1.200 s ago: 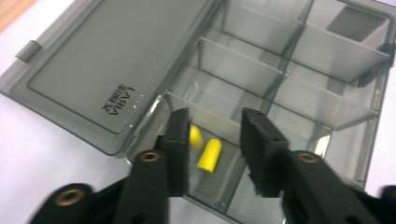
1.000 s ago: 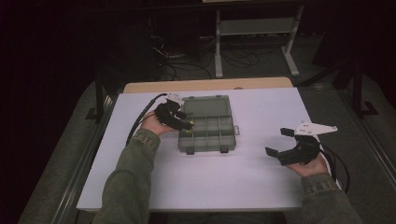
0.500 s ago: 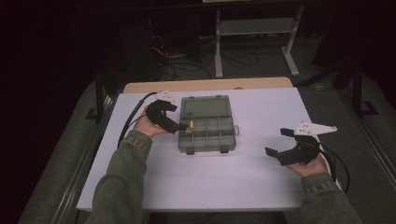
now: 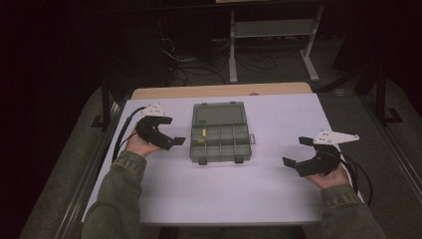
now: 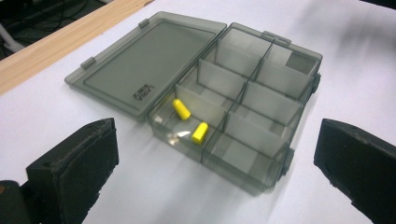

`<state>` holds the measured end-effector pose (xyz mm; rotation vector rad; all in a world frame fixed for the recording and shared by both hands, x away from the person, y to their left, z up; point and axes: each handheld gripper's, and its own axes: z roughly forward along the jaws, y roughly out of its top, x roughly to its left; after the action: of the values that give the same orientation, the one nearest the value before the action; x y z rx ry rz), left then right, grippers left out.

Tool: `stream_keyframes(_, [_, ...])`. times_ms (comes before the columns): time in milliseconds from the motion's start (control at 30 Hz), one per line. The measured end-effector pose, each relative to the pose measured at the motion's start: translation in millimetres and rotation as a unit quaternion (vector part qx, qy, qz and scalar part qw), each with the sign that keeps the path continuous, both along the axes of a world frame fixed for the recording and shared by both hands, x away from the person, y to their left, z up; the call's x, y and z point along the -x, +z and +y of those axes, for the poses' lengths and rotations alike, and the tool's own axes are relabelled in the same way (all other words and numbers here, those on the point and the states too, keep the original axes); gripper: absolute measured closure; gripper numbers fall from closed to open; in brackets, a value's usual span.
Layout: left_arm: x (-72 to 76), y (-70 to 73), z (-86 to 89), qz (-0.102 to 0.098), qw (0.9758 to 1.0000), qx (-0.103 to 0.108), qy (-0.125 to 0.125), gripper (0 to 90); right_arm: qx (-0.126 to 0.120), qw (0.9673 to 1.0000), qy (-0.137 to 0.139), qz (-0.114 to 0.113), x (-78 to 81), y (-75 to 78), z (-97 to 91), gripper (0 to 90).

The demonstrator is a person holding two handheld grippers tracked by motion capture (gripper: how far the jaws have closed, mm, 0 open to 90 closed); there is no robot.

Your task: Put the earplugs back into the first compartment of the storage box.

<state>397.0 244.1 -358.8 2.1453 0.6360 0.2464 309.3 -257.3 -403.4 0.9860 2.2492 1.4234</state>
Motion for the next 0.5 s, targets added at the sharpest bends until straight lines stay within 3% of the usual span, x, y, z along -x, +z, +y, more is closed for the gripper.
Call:
stream_keyframes(267, [17.6,-4.9,17.5,-0.015,0.9995,0.024,0.012,0.0,0.001,1.0000,0.001,-0.001,0.3,0.0,0.7,0.0])
stream_keyframes(500, [30.7,-10.3,24.0,-0.022,0.9993,0.029,0.010,0.0,0.001,1.0000,0.002,0.001,0.4,-0.3,0.9,0.0])
